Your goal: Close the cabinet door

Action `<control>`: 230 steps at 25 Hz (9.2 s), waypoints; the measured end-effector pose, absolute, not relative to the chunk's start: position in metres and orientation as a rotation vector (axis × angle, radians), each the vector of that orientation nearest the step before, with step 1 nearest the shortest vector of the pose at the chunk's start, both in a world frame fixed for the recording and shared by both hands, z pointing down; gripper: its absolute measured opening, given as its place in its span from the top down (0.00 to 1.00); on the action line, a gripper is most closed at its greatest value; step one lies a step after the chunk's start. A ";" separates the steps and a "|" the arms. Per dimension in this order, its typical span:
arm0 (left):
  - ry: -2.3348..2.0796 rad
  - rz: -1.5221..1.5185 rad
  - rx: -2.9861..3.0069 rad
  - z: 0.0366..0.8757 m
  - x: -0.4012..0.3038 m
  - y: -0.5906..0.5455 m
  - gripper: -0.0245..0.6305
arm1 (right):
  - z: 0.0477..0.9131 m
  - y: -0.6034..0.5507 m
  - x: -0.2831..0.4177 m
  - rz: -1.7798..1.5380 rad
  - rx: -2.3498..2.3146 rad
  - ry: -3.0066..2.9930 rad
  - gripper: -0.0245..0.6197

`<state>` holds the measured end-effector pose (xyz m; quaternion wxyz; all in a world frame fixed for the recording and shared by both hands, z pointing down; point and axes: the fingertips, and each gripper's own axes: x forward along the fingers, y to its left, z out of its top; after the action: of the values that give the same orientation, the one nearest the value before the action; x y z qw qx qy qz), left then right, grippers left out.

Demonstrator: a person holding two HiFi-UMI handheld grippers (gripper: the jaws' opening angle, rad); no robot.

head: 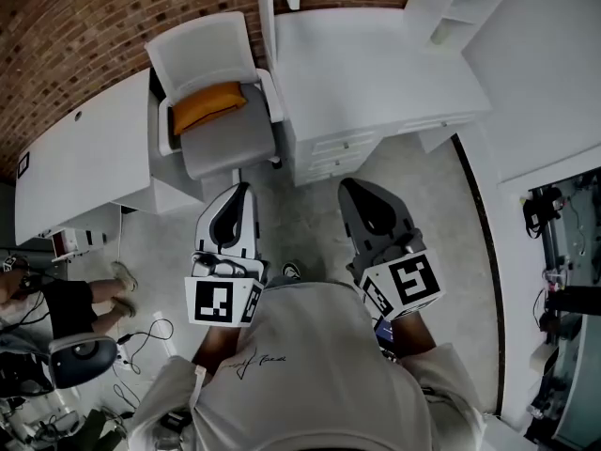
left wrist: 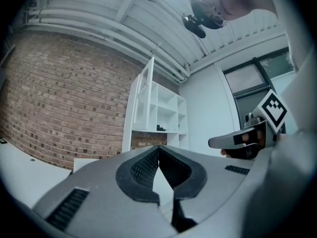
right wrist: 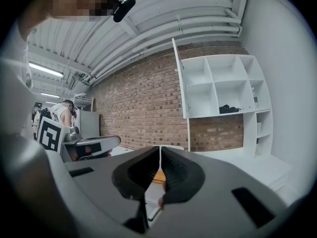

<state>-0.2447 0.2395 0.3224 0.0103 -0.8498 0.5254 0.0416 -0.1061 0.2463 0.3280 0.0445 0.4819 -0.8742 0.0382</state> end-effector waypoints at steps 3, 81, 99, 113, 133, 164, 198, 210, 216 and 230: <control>1.626 0.135 -2.667 0.323 -0.249 0.221 0.94 | 0.322 0.227 -0.112 0.091 1.496 -2.661 0.92; 1.630 0.343 -2.585 0.263 -0.197 -0.075 0.94 | 0.221 -0.081 -0.148 -0.132 1.424 -2.882 0.83; 1.565 0.311 -2.647 0.266 -0.169 -0.079 0.94 | 0.221 -0.088 -0.112 -0.087 1.403 -2.896 0.84; 1.506 0.279 -2.711 0.272 -0.142 -0.089 0.94 | 0.222 -0.098 -0.086 -0.071 1.393 -2.901 0.85; 1.443 0.261 -2.823 0.289 -0.109 -0.109 0.94 | 0.225 -0.122 -0.041 -0.089 1.449 -2.866 0.85; 1.434 0.200 -2.845 0.300 -0.072 -0.135 0.94 | 0.228 -0.159 0.005 -0.047 1.342 -2.921 0.85; 1.426 0.149 -2.855 0.307 -0.046 -0.160 0.94 | 0.231 -0.204 0.041 0.019 1.244 -2.962 0.84; 1.468 0.123 -2.829 0.312 -0.043 -0.165 0.94 | 0.232 -0.225 0.056 0.028 1.244 -2.981 0.83; 1.465 0.119 -2.835 0.310 -0.042 -0.175 0.94 | 0.230 -0.242 0.057 0.042 1.230 -2.987 0.83; 1.489 0.099 -2.845 0.315 -0.044 -0.184 0.94 | 0.228 -0.268 0.064 0.057 1.215 -2.990 0.81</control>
<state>-0.0436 -0.1839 0.3154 -0.0353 -0.8850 0.4632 0.0307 0.0644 -0.2680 0.2276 -0.0430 0.3761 -0.9254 0.0177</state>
